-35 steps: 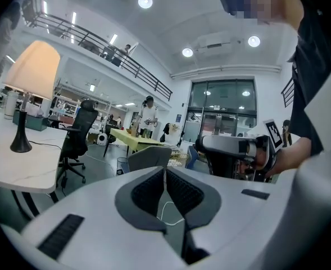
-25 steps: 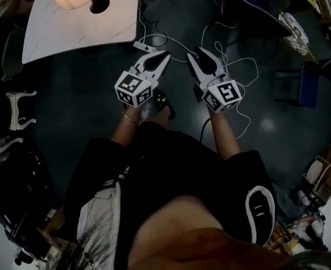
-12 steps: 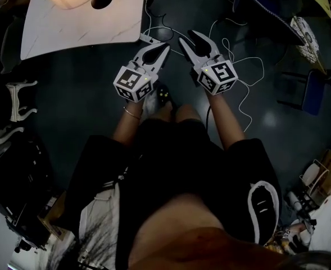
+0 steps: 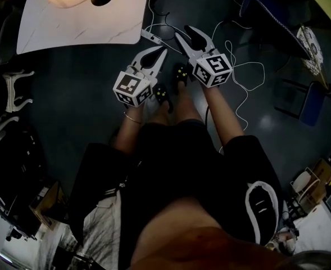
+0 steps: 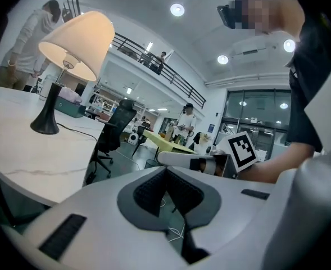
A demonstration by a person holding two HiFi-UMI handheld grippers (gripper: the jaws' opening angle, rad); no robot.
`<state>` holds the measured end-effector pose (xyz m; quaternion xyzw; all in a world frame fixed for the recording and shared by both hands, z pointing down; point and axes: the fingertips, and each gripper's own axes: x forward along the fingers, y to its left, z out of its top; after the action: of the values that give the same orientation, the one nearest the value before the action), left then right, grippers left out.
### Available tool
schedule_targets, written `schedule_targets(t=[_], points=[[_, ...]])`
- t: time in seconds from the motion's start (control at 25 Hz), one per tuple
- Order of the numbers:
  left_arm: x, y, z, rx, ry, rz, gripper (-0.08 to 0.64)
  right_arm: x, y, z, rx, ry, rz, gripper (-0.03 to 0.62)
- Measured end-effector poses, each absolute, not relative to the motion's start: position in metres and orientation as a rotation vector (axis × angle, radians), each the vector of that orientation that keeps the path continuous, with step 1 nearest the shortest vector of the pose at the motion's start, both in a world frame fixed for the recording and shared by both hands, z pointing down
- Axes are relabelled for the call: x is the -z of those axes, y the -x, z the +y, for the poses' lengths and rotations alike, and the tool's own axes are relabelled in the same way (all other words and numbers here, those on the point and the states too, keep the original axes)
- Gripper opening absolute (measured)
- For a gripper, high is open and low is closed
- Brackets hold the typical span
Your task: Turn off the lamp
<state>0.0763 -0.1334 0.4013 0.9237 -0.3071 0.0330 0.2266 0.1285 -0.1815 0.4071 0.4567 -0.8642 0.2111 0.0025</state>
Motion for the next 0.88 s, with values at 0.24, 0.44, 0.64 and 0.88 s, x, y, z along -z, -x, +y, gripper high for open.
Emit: schedule_targets(t=[0.24, 0.44, 0.64, 0.88], points=[[-0.414, -0.086, -0.149, -0.12, -2.536, -0.886, 0.006, -0.431, -0.139, -0.212, -0.708, -1.394, -2.725, 0.143], [-0.426, -0.094, -0.158, -0.146, -2.516, -0.908, 0.006, -0.461, -0.142, -0.236, -0.763, -1.363, -2.712, 0.15], [-0.442, -0.096, -0.166, -0.137, -2.465, -0.933, 0.006, -0.492, -0.14, -0.263, -0.804, -1.338, -2.696, 0.15], [-0.469, -0.09, -0.171, -0.153, -2.402, -0.964, 0.006, -0.525, -0.13, -0.291, -0.818, -1.299, -2.676, 0.15]])
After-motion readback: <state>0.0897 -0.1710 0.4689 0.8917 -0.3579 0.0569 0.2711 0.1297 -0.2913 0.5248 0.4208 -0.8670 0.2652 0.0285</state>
